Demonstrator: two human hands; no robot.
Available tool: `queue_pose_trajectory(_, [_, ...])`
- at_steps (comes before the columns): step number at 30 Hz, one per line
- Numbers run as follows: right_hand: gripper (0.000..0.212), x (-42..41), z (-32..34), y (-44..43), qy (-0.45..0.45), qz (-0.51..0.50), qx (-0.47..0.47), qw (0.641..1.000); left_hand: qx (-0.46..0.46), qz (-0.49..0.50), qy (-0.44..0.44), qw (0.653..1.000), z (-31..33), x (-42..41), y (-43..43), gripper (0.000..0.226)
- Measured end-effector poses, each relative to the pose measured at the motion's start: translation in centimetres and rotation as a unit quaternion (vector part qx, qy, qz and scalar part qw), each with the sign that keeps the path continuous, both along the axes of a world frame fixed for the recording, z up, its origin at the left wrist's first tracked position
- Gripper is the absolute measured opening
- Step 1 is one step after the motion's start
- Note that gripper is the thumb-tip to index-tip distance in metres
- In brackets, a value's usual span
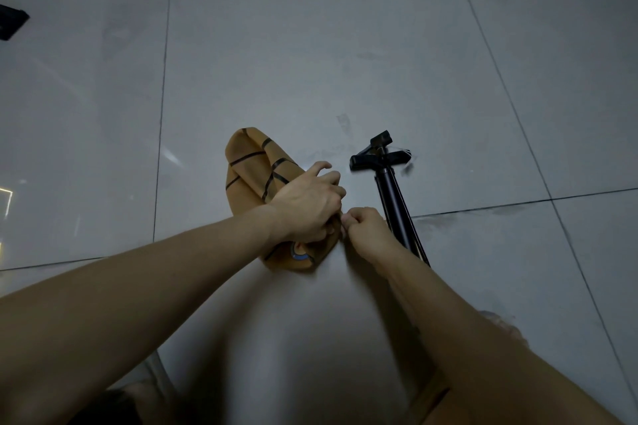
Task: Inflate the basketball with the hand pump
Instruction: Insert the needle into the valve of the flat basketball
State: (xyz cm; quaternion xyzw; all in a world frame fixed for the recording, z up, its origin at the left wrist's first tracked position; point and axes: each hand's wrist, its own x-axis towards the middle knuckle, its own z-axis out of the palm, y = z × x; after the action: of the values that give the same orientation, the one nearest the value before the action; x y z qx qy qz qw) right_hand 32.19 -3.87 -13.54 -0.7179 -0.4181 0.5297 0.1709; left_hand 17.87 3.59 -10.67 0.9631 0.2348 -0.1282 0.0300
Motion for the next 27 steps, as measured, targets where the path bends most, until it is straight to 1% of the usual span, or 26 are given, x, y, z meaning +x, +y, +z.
queue_pose_trajectory(2, [0.023, -0.3, 0.0, 0.4, 0.058, -0.063, -0.053, 0.995, 0.002, -0.004, 0.003, 1.000, 0.1, 0.0, -0.1, 0.027])
queue_pose_trajectory(5, [0.020, -0.4, 0.5, 1.3, 0.105, -0.129, -0.150, 0.975, 0.005, -0.007, 0.010, 1.000, 0.0, -0.1, -0.2, 0.026])
queue_pose_trajectory(6, [0.020, -0.4, 0.7, 1.7, 0.131, -0.155, -0.185, 0.961, 0.008, -0.009, 0.009, 1.000, 0.0, -0.1, -0.2, 0.024])
queue_pose_trajectory(8, [0.026, -0.2, 0.8, 2.4, 0.202, -0.213, -0.244, 0.924, 0.011, -0.013, 0.008, 1.000, 0.0, -0.1, -0.2, 0.023])
queue_pose_trajectory(9, [0.029, -0.1, 0.8, 2.5, 0.235, -0.233, -0.259, 0.907, 0.010, -0.011, 0.004, 1.000, 0.1, -0.1, -0.1, 0.023])
queue_pose_trajectory(10, [0.031, 0.1, 0.9, 2.6, 0.259, -0.238, -0.264, 0.898, 0.007, -0.007, 0.000, 1.000, 0.0, -0.1, -0.1, 0.024])
queue_pose_trajectory(11, [0.032, 0.2, 1.0, 2.5, 0.267, -0.224, -0.259, 0.901, 0.005, -0.002, -0.004, 1.000, 0.0, -0.1, 0.0, 0.024])
queue_pose_trajectory(12, [0.033, 0.3, 1.1, 2.3, 0.251, -0.192, -0.243, 0.917, 0.003, 0.002, -0.006, 1.000, 0.0, -0.1, 0.1, 0.025])
queue_pose_trajectory(13, [0.034, 0.5, 1.2, 2.0, 0.211, -0.141, -0.210, 0.944, 0.003, 0.005, -0.007, 1.000, 0.0, -0.2, 0.2, 0.025])
queue_pose_trajectory(14, [0.035, 0.6, 1.3, 1.7, 0.158, -0.079, -0.160, 0.971, 0.003, 0.008, -0.011, 1.000, -0.1, -0.2, 0.3, 0.024])
queue_pose_trajectory(15, [0.037, 0.8, 1.2, 1.3, 0.106, -0.018, -0.100, 0.989, 0.004, 0.011, -0.016, 1.000, -0.2, -0.3, 0.5, 0.024])
queue_pose_trajectory(16, [0.036, 1.2, 1.0, 0.9, 0.053, 0.035, -0.039, 0.997, 0.001, 0.013, -0.019, 1.000, -0.2, -0.3, 0.5, 0.025])
queue_pose_trajectory(18, [0.030, 1.9, 0.0, 0.3, -0.030, 0.106, 0.062, 0.992, -0.011, 0.018, -0.019, 1.000, -0.1, -0.4, 0.6, 0.028])
queue_pose_trajectory(19, [0.028, 2.1, -0.3, 0.0, -0.047, 0.124, 0.092, 0.987, -0.015, 0.021, -0.019, 0.999, 0.1, -0.3, 0.7, 0.029])
queue_pose_trajectory(24, [0.029, 1.9, -0.9, -0.5, -0.135, 0.195, 0.193, 0.952, -0.018, 0.025, -0.012, 0.999, 0.3, -0.2, 0.8, 0.031])
queue_pose_trajectory(25, [0.029, 1.8, -0.9, -0.6, -0.144, 0.203, 0.204, 0.947, -0.016, 0.024, -0.014, 0.999, 0.3, -0.3, 0.8, 0.032])
queue_pose_trajectory(27, [0.031, 1.5, -1.1, -0.5, -0.136, 0.195, 0.209, 0.948, -0.016, 0.023, -0.020, 0.999, 0.2, -0.4, 0.8, 0.032])
